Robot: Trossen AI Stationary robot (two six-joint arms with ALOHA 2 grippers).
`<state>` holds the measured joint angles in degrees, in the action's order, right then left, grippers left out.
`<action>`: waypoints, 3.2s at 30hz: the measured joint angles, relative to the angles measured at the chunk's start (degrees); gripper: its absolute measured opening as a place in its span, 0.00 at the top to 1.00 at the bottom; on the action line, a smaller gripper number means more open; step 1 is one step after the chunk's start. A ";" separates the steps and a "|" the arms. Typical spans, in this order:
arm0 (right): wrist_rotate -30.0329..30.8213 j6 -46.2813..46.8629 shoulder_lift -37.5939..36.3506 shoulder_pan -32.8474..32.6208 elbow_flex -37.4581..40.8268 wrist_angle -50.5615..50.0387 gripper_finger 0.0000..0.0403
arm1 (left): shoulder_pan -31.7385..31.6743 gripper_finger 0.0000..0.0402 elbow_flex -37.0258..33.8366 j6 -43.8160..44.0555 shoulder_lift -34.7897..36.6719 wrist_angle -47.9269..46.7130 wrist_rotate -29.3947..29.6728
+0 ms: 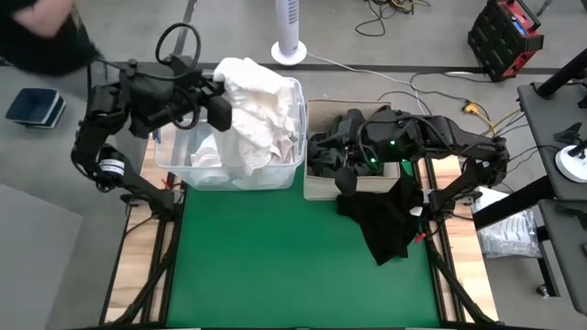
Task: Sort clothes
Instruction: Put the white blouse into the transparent laundry bin
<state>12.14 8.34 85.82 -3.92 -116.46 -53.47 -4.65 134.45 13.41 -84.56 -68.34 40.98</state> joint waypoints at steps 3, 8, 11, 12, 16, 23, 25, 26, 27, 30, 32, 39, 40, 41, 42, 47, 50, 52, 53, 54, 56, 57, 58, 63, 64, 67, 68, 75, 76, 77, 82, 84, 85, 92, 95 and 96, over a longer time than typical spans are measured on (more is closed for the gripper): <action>0.00 0.00 0.00 0.00 0.00 -0.03 0.52 | -1.46 0.97 -0.02 -0.24 -0.72 -0.09 0.01; 0.00 0.06 0.00 -0.04 0.00 -0.59 0.52 | -4.41 0.97 -0.02 0.68 -1.33 -3.75 -1.53; -0.01 0.11 0.00 -0.07 0.00 -0.92 0.52 | -6.11 0.97 -0.02 1.98 -1.62 -8.42 -3.33; -0.01 0.12 0.00 -0.07 0.00 -1.08 0.52 | -6.57 0.97 -0.02 2.64 -1.73 -10.16 -3.45; 0.00 0.24 0.00 -0.07 0.00 -1.64 0.52 | -7.69 0.97 -0.02 4.40 -2.24 -16.56 -3.48; -0.01 0.24 0.00 -0.07 0.00 -1.68 0.52 | -8.63 0.97 -0.14 5.60 -3.62 -21.73 -2.95; -0.02 0.24 0.00 -0.07 0.02 -1.66 0.52 | -9.12 0.97 -0.39 5.13 -3.76 -21.69 -2.88; -0.02 0.24 0.00 -0.07 0.00 -1.68 0.52 | -9.55 0.97 -0.47 4.65 -3.86 -21.69 -2.88; -0.02 0.24 0.00 -0.07 0.01 -1.69 0.52 | -9.93 0.97 -0.48 4.31 -4.08 -21.68 -2.81; -0.02 0.33 0.00 -0.07 0.00 -1.77 0.52 | -11.96 0.97 -0.93 3.74 -4.25 -21.64 -2.69; -0.02 0.73 0.00 -0.07 0.00 -1.96 0.52 | -13.25 0.97 -1.28 3.51 -4.59 -21.70 -1.08; -0.02 0.74 0.00 -0.07 0.01 -2.14 0.52 | -17.40 0.97 -4.65 -0.02 -5.62 -21.66 3.03; -0.02 0.74 0.00 -0.07 0.01 -2.14 0.52 | -17.71 0.97 -5.30 -0.37 -5.74 -21.70 2.90; -0.02 0.74 0.00 -0.07 0.01 -2.14 0.52 | -17.90 0.97 -5.97 -0.80 -5.84 -21.66 2.36; -0.02 0.72 0.00 -0.07 0.02 -2.14 0.52 | -18.03 0.97 -6.64 -1.04 -5.87 -21.66 1.41; -0.02 0.73 0.00 -0.07 0.65 -2.17 0.52 | -18.99 0.97 -11.28 -3.44 -5.90 -21.57 -8.09; -0.02 0.72 0.00 -0.07 1.38 -2.12 0.52 | -19.89 0.97 -15.02 -3.91 -5.90 -21.63 -13.73; -0.02 0.72 0.00 -0.07 1.98 -2.07 0.52 | -20.16 0.97 -17.48 -3.93 -5.90 -21.60 -16.12; -0.02 0.74 0.00 -0.05 2.31 -2.11 0.52 | -20.19 0.97 -18.65 -3.93 -5.90 -21.66 -16.89; -0.03 0.92 0.00 -0.06 2.56 -2.14 0.52 | -20.25 0.97 -19.70 -3.96 -5.90 -21.63 -17.37; -0.04 1.24 0.00 -0.04 3.13 -2.08 0.52 | -20.25 0.97 -21.87 -4.42 -5.90 -21.59 -18.00; -0.02 1.35 0.00 -0.04 3.33 -2.11 0.52 | -20.29 0.97 -22.81 -4.70 -5.90 -21.63 -18.02; -0.03 1.51 0.00 -0.04 3.52 -2.11 0.52 | -20.31 0.97 -23.65 -4.86 -5.90 -21.60 -18.07; -0.03 2.13 0.00 -0.04 3.92 -2.08 0.52 | -20.71 0.97 -26.97 -5.05 -5.90 -21.62 -18.80; -0.02 2.23 0.00 -0.04 4.00 -2.03 0.52 | -20.86 0.97 -27.36 -5.22 -5.90 -21.59 -19.73; -0.04 2.30 0.00 -0.04 4.13 -2.08 0.52 | -21.48 0.97 -28.13 -5.44 -5.90 -21.64 -22.41; -0.03 2.29 0.00 -0.04 4.14 -2.05 0.52 | -21.73 0.97 -28.37 -5.39 -5.90 -21.64 -23.01; -0.04 2.65 0.00 -0.04 4.24 -2.07 0.52 | -24.85 0.97 -30.31 -3.01 -5.90 -21.63 -29.40; -0.04 2.81 0.00 -0.04 4.24 -2.05 0.52 | -25.38 0.97 -30.54 -2.47 -5.90 -21.64 -30.22; -0.04 2.97 0.00 -0.04 4.24 -2.08 0.52 | -25.90 0.97 -30.68 -2.05 -5.90 -21.66 -30.67; -0.04 3.50 0.00 -0.04 4.24 -2.49 0.52 | -28.04 0.97 -30.77 -0.68 -5.90 -21.67 -31.18; -0.04 3.76 0.00 -0.04 4.24 -3.04 0.52 | -28.77 0.97 -30.75 -0.68 -5.90 -21.66 -31.18; -0.04 3.78 0.00 -0.04 4.24 -3.34 0.52 | -29.14 0.97 -30.77 -0.68 -5.90 -21.66 -31.18; -0.04 3.80 0.00 -0.04 4.24 -3.43 0.52 | -31.56 0.97 -31.12 0.61 -5.96 -21.70 -25.09; -0.04 3.78 0.00 -0.04 4.24 -3.41 0.52 | -32.53 0.97 -31.16 0.68 -5.96 -21.68 -22.55; -0.04 3.78 0.00 -0.04 4.24 -3.41 0.52 | -32.96 0.97 -31.29 0.67 -5.96 -21.67 -22.48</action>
<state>12.10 12.12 85.82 -3.97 -112.22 -56.88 -37.61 103.16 14.08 -90.52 -90.01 18.50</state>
